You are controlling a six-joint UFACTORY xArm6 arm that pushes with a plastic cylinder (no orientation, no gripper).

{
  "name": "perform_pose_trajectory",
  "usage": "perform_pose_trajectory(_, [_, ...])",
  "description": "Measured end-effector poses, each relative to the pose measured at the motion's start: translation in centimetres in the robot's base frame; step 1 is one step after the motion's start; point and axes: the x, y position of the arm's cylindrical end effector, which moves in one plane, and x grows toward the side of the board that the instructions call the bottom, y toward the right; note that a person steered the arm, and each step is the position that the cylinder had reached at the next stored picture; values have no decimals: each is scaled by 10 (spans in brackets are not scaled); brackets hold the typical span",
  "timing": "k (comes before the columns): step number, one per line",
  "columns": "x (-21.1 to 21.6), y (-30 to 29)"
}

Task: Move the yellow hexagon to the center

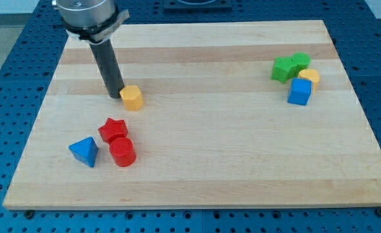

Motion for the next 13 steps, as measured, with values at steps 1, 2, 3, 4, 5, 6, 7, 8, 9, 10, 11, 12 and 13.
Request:
perform_pose_trajectory(1, [11,7])
perform_pose_trajectory(2, [14,9])
perform_pose_trajectory(3, [36,15])
perform_pose_trajectory(4, [50,28])
perform_pose_trajectory(5, [50,43])
perform_pose_trajectory(6, [44,44])
perform_pose_trajectory(7, [41,57])
perform_pose_trajectory(8, [39,81])
perform_pose_trajectory(9, [34,98])
perform_pose_trajectory(10, [30,107])
perform_pose_trajectory(11, [26,117])
perform_pose_trajectory(12, [23,131])
perform_pose_trajectory(13, [21,164])
